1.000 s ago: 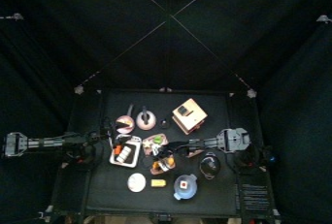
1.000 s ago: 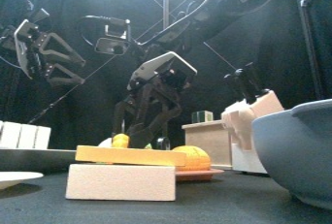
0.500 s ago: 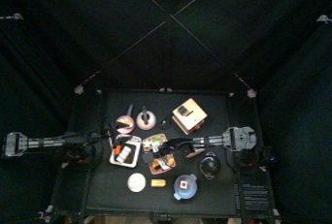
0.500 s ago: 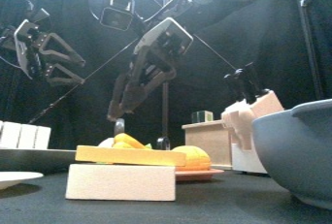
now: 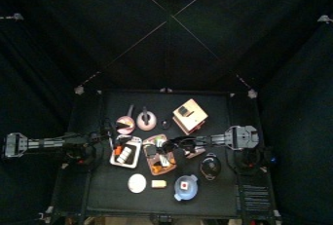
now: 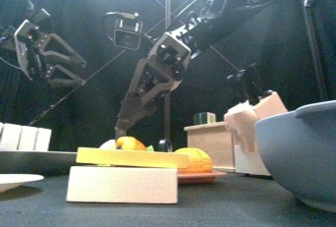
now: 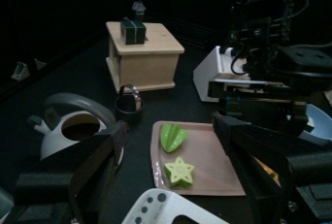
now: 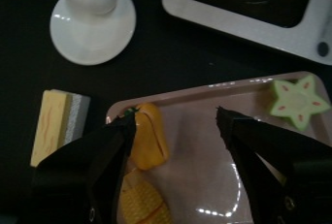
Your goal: Grab corn
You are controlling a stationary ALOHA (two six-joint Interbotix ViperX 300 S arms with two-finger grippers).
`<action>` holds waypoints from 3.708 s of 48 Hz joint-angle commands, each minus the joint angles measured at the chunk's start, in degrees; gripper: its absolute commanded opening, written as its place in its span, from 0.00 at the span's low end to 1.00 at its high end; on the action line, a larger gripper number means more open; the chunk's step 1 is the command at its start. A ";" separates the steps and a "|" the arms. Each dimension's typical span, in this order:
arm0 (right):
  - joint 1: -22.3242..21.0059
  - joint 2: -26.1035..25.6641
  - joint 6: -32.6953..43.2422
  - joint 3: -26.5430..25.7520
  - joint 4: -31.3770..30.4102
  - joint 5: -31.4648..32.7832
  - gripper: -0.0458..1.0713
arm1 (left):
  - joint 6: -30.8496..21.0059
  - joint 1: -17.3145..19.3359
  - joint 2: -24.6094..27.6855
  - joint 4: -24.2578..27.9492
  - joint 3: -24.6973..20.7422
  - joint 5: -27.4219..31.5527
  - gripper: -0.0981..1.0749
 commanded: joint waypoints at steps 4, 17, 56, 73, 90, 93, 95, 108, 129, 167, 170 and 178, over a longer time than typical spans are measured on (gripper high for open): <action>-0.18 -6.94 0.44 2.99 5.36 -7.73 0.91 | 0.00 0.09 0.09 0.09 -0.53 -0.26 0.96; 1.85 -10.90 8.09 8.88 15.73 -15.82 0.91 | -0.18 -0.18 0.09 -0.44 -0.44 -0.26 0.96; 6.86 -22.50 27.60 17.58 7.73 -26.54 0.91 | -0.18 -15.47 9.23 2.20 -10.28 7.29 0.96; 2.99 -33.31 27.60 26.54 2.72 -29.71 0.91 | -0.26 -20.65 27.77 -0.35 -21.62 5.80 0.96; 2.02 -45.09 27.60 37.27 0.44 -35.68 0.91 | -0.18 -20.13 42.71 -8.35 -34.37 13.62 0.96; 2.02 -46.93 27.60 38.85 0.53 -36.21 0.91 | -0.18 -19.78 44.74 -8.44 -36.30 16.52 0.96; 2.02 -47.99 27.69 39.64 0.62 -36.74 0.91 | -0.18 -19.60 46.14 -8.35 -37.44 18.28 0.96; 2.02 -49.48 28.04 41.57 0.44 -37.88 0.91 | -0.26 -19.16 53.35 -7.73 -44.12 21.97 0.96; 2.11 -49.66 27.95 42.71 0.44 -37.79 0.91 | -0.18 -18.72 59.94 -7.38 -47.46 21.88 0.96; 2.02 -49.92 27.95 43.33 0.26 -37.79 0.91 | -0.26 -17.75 64.25 -8.70 -49.75 22.85 0.85; 2.02 -49.92 27.95 43.33 -0.09 -37.79 0.91 | -0.26 -17.75 64.42 -8.79 -49.75 23.29 0.83; 2.02 -49.92 28.04 43.15 -0.44 -37.71 0.91 | -0.26 -17.75 64.34 -8.70 -49.75 23.55 0.82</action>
